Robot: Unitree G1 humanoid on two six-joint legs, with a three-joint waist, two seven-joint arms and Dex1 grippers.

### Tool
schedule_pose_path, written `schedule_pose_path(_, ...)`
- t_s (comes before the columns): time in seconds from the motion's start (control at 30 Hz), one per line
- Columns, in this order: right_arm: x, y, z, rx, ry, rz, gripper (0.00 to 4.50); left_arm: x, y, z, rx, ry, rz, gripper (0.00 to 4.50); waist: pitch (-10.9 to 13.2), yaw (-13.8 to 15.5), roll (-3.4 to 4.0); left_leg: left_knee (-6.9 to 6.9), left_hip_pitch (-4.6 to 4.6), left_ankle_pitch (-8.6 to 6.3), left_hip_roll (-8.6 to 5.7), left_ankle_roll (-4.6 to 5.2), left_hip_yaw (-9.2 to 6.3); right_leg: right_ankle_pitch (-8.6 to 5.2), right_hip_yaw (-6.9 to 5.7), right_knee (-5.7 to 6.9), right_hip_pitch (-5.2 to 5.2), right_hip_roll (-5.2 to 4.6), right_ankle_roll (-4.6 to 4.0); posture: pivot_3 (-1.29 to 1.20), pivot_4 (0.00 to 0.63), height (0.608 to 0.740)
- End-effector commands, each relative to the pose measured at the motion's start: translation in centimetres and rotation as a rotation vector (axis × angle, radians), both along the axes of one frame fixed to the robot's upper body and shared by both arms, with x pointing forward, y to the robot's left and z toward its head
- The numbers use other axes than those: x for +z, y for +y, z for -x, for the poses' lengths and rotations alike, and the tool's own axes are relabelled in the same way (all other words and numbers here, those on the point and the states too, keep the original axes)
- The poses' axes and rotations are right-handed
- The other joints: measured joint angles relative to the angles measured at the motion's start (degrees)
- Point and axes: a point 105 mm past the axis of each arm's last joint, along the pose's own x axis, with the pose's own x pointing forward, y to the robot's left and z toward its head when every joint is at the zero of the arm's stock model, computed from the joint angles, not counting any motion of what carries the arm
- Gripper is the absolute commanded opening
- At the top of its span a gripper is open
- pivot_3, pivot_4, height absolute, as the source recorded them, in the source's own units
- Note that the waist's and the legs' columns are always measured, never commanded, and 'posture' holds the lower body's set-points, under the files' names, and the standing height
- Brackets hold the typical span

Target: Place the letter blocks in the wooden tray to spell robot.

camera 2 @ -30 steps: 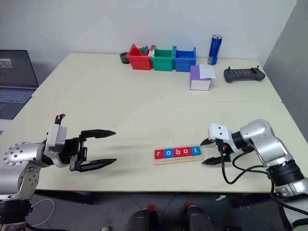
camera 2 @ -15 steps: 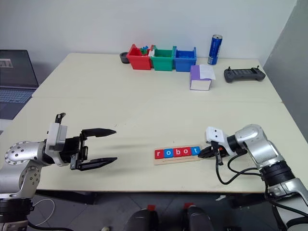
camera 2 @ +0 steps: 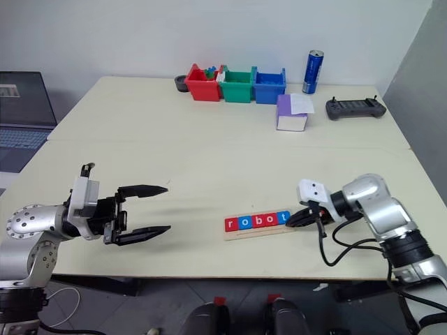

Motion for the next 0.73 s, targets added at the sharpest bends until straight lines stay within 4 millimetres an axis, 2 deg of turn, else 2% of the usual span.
schedule_pose_path(0.03, 3.1, -2.9, 1.2, -0.11, -0.007, -0.059, 0.41, 2.3, 1.1, 0.3, 0.074, -0.066, -0.039, 4.5, 0.0, 0.07, -0.01, 0.0, 0.01, 0.0, 0.0, 0.0, -0.01, 0.0, 0.0, -0.02, 0.01, -0.01, 0.0, 0.0, 0.15, 0.74)
schedule_pose_path(0.1, 4.6, -5.7, 2.4, -0.211, 0.013, -0.087, 0.89, 3.1, 2.2, 1.2, 0.092, -0.05, -0.07, 4.5, 0.01, 0.19, -0.02, -0.01, -0.02, -0.01, 0.0, 0.01, -0.03, 0.0, -0.01, -0.07, 0.01, -0.01, 0.0, 0.0, 0.15, 0.74)
schedule_pose_path(0.17, 6.3, -7.2, 3.2, -0.274, 0.029, -0.148, 1.55, 3.6, 2.9, 1.8, 0.095, -0.033, -0.075, 4.5, 0.02, 0.32, 0.0, -0.03, -0.04, -0.02, -0.01, 0.01, -0.03, -0.02, -0.02, -0.1, -0.01, -0.03, -0.03, 0.0, 0.15, 0.74)
schedule_pose_path(0.27, 7.6, -8.4, 3.9, -0.311, 0.059, -0.217, 2.63, 4.4, 3.1, 2.2, 0.094, -0.015, -0.038, 4.5, 0.02, 0.02, 0.02, -0.04, 0.06, -0.02, -0.01, 0.01, -0.04, -0.04, -0.01, -0.04, 0.01, -0.02, -0.05, 0.0, 0.15, 0.74)
schedule_pose_path(0.43, 7.4, -9.4, 4.4, -0.314, 0.133, -0.213, 4.4, 6.4, 2.4, 1.9, 0.082, -0.003, 0.06, 4.5, 0.02, 0.13, 0.02, -0.02, 0.09, -0.01, 0.0, 0.01, -0.18, -0.04, -0.09, 0.0, 0.04, 0.01, -0.04, 0.0, 0.15, 0.74)
schedule_pose_path(0.6, 6.8, -9.6, 4.5, -0.308, 0.149, -0.187, 4.46, 6.6, 2.3, 1.5, 0.103, -0.005, 0.067, 4.5, 0.02, 0.12, 0.03, -0.06, 0.0, -0.02, -0.03, 0.01, -0.11, -0.05, -0.03, -0.04, -0.02, 0.01, -0.05, 0.0, 0.15, 0.74)
schedule_pose_path(0.73, 6.6, -9.8, 3.9, -0.32, 0.113, -0.163, 4.46, 6.0, 2.0, 1.7, 0.077, -0.001, 0.039, 4.5, 0.02, 0.12, 0.02, -0.05, -0.02, -0.02, -0.03, 0.0, -0.09, -0.05, -0.03, -0.06, -0.02, 0.01, -0.05, 0.0, 0.15, 0.74)
